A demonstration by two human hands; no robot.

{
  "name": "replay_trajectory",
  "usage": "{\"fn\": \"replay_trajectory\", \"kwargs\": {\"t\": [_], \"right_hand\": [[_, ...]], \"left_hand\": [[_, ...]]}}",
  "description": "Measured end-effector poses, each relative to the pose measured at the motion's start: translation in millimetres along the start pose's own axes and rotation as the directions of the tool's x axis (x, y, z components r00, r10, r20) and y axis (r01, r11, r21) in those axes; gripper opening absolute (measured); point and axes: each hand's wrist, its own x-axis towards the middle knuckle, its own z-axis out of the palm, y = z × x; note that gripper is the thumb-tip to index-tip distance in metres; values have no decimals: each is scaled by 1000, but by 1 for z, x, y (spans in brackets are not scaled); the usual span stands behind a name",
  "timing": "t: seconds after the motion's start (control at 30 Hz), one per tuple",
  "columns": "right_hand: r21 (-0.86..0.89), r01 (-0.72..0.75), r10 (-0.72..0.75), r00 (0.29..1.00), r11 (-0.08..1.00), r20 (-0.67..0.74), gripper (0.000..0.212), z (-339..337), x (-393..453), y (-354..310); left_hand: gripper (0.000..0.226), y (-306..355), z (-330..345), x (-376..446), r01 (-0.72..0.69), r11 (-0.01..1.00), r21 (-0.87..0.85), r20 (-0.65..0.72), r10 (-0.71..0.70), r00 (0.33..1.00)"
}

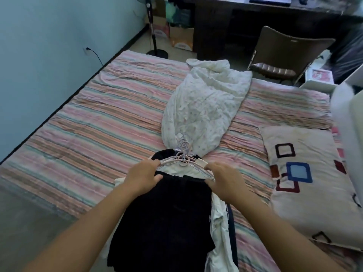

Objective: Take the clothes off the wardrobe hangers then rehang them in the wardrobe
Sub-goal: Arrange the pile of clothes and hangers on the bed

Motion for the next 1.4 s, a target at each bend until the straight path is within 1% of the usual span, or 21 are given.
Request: {"fn": "replay_trajectory", "kwargs": {"t": [0.13, 0.23, 0.37, 0.47, 0.53, 0.6, 0.77, 0.83, 0.9, 1.0, 1.07, 1.13, 1.23, 1.3, 1.33, 1.4], "right_hand": [[20, -92, 91, 996, 996, 21, 37, 48, 25, 40], [43, -129, 126, 990, 991, 65, 35, 84, 46, 65], [70, -185, 174, 976, 980, 130, 35, 134, 81, 93], [146, -267, 237, 952, 953, 193, 43, 175, 111, 109], [210, -345, 294, 926, 915, 238, 52, 199, 128, 118], [211, -375, 314, 909, 903, 273, 61, 224, 143, 127], [128, -363, 311, 900, 923, 306, 74, 273, 169, 142], [117, -359, 308, 897, 926, 315, 75, 286, 174, 145], [105, -335, 289, 906, 936, 310, 68, 295, 176, 146], [94, -291, 257, 928, 952, 270, 53, 301, 176, 147], [184, -319, 264, 925, 930, 274, 50, 303, 175, 149], [271, -357, 281, 918, 894, 280, 38, 302, 172, 150], [355, -406, 336, 910, 842, 243, 9, 296, 170, 147], [408, -403, 360, 915, 819, 182, 5, 286, 166, 144], [429, -389, 362, 920, 815, 147, 6, 280, 165, 142], [469, -352, 351, 932, 810, 93, 5, 265, 162, 137]], "left_hand": [[47, -19, 31, 59, 9, 1000, 5, 58, -9, 998], [44, -34, 60, 100, 38, 999, 4, 64, -38, 997], [47, -50, 110, 145, 38, 999, -3, 100, -37, 994], [50, -63, 148, 174, 21, 1000, -10, 99, -20, 995], [57, -70, 170, 190, -17, 999, -31, 83, 19, 996], [66, -80, 190, 204, -19, 999, -49, 86, 24, 996], [79, -101, 232, 233, 81, 997, -17, 141, -78, 987], [85, -106, 247, 237, 115, 992, -49, 170, -106, 980], [95, -109, 262, 236, 125, 990, -65, 192, -110, 975], [101, -111, 274, 234, 140, 990, 4, 130, -140, 982], [96, -110, 273, 234, 156, 988, -2, 99, -155, 983], [80, -109, 268, 234, 168, 984, -60, 62, -164, 984], [41, -110, 255, 231, 217, 964, -156, -11, -221, 975], [16, -110, 245, 224, 261, 939, -224, -22, -273, 962], [12, -109, 240, 220, 269, 934, -236, -21, -282, 959], [11, -107, 230, 208, 262, 934, -245, -39, -279, 959]]}}
